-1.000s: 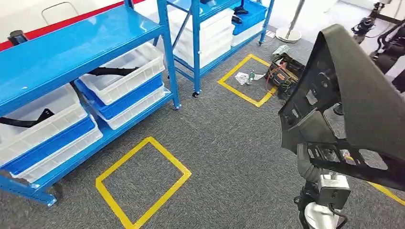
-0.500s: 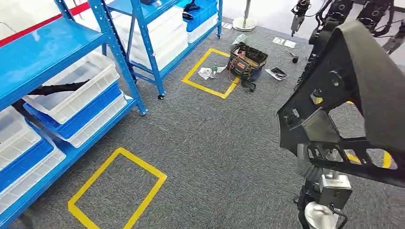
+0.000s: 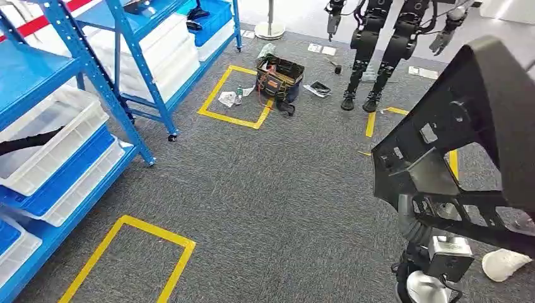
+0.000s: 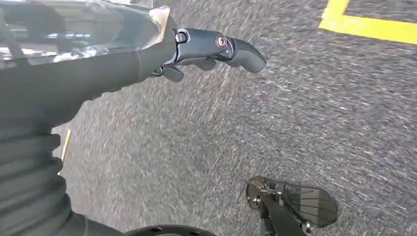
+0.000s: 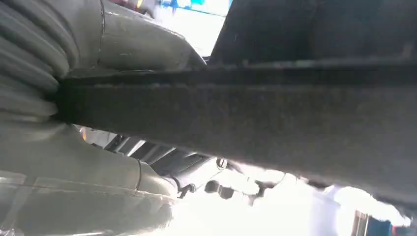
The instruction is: Take the parts from the cabinet and place them on the table.
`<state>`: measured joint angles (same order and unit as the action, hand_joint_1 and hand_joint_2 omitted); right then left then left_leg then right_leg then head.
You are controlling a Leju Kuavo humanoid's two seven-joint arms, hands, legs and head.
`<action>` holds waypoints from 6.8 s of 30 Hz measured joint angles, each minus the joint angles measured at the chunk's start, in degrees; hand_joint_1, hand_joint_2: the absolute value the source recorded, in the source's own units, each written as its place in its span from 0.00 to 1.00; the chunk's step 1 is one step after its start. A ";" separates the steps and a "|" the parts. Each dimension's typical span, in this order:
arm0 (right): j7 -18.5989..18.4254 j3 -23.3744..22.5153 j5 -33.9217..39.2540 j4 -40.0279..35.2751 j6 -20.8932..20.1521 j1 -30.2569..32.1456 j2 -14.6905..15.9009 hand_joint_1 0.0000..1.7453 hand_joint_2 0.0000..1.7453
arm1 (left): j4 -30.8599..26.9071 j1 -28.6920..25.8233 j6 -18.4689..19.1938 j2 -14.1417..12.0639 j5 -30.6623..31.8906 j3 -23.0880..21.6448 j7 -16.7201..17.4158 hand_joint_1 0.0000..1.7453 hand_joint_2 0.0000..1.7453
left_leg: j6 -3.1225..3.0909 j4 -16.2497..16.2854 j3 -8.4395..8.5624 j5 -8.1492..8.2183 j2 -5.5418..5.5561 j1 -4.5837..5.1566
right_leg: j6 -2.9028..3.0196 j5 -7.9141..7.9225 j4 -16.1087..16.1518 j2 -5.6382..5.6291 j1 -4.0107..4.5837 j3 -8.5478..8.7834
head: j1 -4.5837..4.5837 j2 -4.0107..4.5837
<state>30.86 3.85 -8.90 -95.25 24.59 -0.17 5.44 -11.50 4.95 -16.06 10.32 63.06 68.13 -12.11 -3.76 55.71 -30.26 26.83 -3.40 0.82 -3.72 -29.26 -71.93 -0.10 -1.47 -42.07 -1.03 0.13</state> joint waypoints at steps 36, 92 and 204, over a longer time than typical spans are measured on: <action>-0.48 0.37 1.27 2.45 -2.19 -3.49 -0.44 1.00 1.00 | 0.02 -0.01 -0.57 -0.09 -0.04 0.02 1.18 0.00 1.00 | 1.85 1.64 -0.03 1.56 -3.59 0.42 | 0.95 3.50 12.98 4.19 0.31 7.84 | 0.00 0.00; -1.95 1.88 -0.70 2.56 -3.19 -2.86 -6.78 1.00 1.00 | -0.26 -0.90 0.42 -1.88 -1.79 4.15 0.68 0.00 1.00 | 1.15 0.84 -1.00 0.08 -0.22 -1.04 | 0.96 -0.68 0.26 -0.07 0.48 1.06 | -0.68 0.00; -1.38 3.02 -2.32 2.89 -4.22 -5.15 -4.74 1.00 1.00 | -0.37 -0.03 -0.70 0.11 -2.58 4.37 1.53 0.00 1.00 | 0.65 1.45 -2.38 -0.51 2.97 -0.71 | -0.62 1.24 7.46 -0.11 0.63 4.85 | 0.24 0.00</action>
<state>29.48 6.86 -11.21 -92.37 20.37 -5.32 0.70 -11.87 4.92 -16.76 10.43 60.48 72.50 -10.58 -3.11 57.16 -32.64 26.32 -0.43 0.10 -4.34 -28.02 -64.47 -0.22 -0.85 -37.21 -0.79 0.13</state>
